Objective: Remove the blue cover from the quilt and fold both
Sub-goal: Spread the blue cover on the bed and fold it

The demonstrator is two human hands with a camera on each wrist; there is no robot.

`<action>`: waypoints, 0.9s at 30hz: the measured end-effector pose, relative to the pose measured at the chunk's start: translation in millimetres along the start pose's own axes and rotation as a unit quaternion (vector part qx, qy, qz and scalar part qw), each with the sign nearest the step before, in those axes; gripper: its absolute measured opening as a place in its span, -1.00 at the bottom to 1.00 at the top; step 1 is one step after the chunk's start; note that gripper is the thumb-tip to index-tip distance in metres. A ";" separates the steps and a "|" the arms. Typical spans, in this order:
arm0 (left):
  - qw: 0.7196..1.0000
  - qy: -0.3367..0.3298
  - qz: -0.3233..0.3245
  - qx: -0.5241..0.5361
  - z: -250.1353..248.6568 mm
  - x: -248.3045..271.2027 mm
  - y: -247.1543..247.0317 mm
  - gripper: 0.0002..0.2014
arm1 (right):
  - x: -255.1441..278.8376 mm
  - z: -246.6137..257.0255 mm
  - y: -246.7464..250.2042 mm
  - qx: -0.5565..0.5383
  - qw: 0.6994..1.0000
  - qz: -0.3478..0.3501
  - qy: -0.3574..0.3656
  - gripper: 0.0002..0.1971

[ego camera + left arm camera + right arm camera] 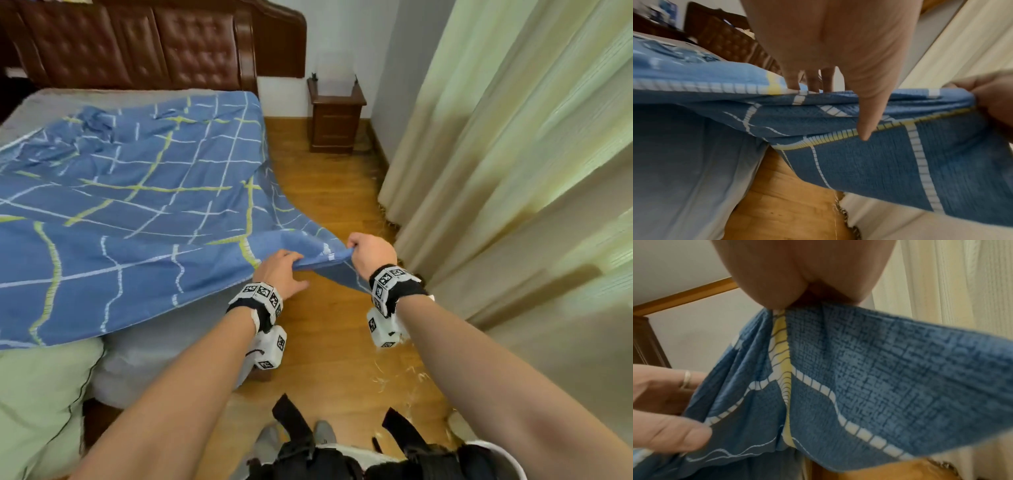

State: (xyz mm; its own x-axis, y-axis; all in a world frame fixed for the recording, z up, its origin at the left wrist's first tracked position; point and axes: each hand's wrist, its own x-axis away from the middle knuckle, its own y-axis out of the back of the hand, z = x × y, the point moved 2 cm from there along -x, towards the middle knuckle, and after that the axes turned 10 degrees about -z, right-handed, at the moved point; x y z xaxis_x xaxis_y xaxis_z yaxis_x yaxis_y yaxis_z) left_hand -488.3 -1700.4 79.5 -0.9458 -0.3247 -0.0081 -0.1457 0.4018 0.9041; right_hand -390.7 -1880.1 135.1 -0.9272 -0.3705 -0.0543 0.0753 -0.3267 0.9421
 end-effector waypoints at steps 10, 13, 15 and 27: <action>0.990 -0.062 0.010 -0.128 7.4 -6.5 35.0 -0.72 | 10.3 -7.9 19.0 0.085 0.990 -0.057 -0.092 -0.80; 0.988 -0.080 0.029 -0.132 -9.1 -2.7 37.8 -0.72 | 15.0 -25.9 17.2 0.123 0.985 -0.035 -0.117 -0.79; 0.985 -0.095 0.005 -0.144 -25.1 -2.6 39.5 -0.68 | 17.9 -40.7 14.0 0.113 0.984 -0.009 -0.137 -0.80; 0.989 -0.008 -0.050 -0.139 -63.5 17.6 63.7 -0.81 | 29.6 -0.9 -16.7 -0.130 0.977 0.077 0.147 -0.41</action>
State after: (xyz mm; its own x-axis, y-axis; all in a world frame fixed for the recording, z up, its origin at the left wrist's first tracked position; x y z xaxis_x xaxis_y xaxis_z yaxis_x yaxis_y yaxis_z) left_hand -495.8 -1734.9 164.1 -0.9355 -0.3366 -0.1072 -0.1544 0.1166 0.9811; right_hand -419.1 -1886.3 117.4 -0.7543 -0.6548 -0.0473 0.3326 -0.4432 0.8324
